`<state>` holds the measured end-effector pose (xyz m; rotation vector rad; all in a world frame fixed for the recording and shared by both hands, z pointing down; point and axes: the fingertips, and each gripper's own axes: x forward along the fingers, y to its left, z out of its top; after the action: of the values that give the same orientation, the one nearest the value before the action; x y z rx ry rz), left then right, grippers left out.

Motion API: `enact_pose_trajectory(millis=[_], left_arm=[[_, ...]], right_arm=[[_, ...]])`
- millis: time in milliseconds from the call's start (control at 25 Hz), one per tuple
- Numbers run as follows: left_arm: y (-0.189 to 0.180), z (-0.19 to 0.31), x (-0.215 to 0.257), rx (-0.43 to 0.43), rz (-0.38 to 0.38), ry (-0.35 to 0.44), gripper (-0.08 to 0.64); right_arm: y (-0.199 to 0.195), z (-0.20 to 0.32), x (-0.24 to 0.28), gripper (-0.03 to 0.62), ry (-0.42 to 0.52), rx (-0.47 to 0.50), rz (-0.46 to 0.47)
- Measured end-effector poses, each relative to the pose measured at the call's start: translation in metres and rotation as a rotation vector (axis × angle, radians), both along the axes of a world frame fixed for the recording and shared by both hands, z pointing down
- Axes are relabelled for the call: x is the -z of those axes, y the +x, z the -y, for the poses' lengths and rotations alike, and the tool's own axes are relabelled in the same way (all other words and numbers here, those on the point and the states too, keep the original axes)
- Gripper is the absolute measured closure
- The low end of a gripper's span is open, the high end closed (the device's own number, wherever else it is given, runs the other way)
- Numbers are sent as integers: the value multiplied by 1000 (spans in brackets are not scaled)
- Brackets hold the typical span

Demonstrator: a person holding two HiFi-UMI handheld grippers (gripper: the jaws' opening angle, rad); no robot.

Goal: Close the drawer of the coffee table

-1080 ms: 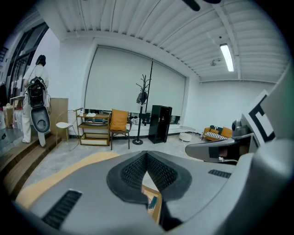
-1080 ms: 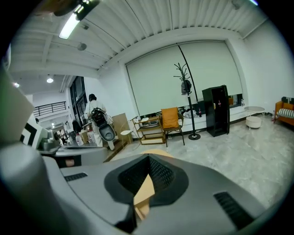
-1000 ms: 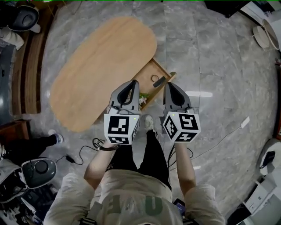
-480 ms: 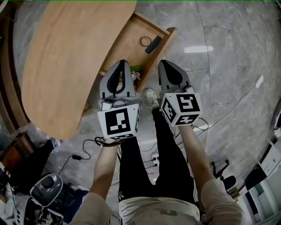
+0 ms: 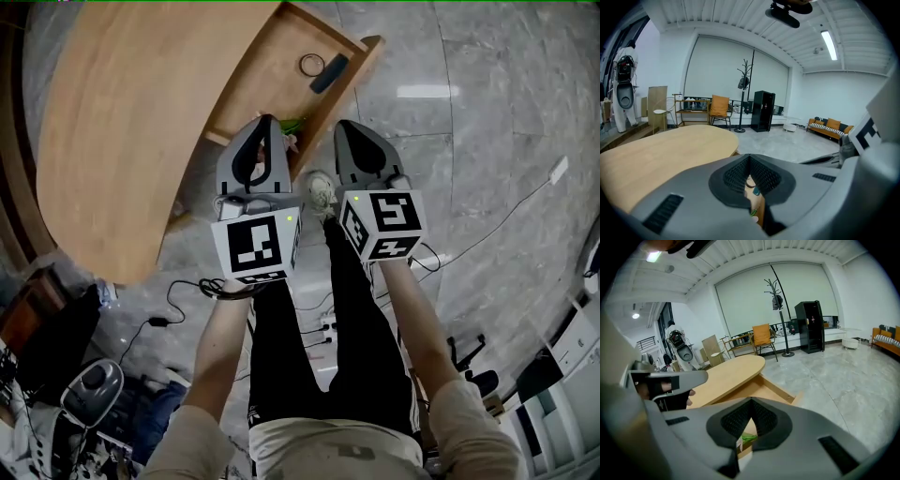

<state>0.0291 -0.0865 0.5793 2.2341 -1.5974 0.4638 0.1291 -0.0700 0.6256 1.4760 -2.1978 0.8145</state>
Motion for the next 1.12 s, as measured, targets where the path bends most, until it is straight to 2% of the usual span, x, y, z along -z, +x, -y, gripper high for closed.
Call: enact_pose_trajectory(millis=[120,240,280,320,360,560,680,1120], left_arm=[[1,-3,-2,-7,6,-4,552],[3,-4,-3,-14,8,-3,552],[4,-6,-4,-17,7,-2,552],[5,-7,-4,-21,8,-1,552],[5,-9,-5,-24,9,0,552],[2,-17,-13,-31,7,-18,552],[-4,-19,-23,-18,41,-54,552],[-14,-26,-45,-21,56,-101,552]], right_arm=[[-1,3,-5,588,-26,7,41],[0,8,-22,586,-109,-33,151],[2,9,-30,534,-148,-60,192],[5,10,-39,473,-191,-94,231],[8,10,-49,457,-237,-137,266],[27,7,-102,416,-437,-383,418],[27,6,-130,411,-535,-473,491],[15,-1,-185,414,-694,-532,459]])
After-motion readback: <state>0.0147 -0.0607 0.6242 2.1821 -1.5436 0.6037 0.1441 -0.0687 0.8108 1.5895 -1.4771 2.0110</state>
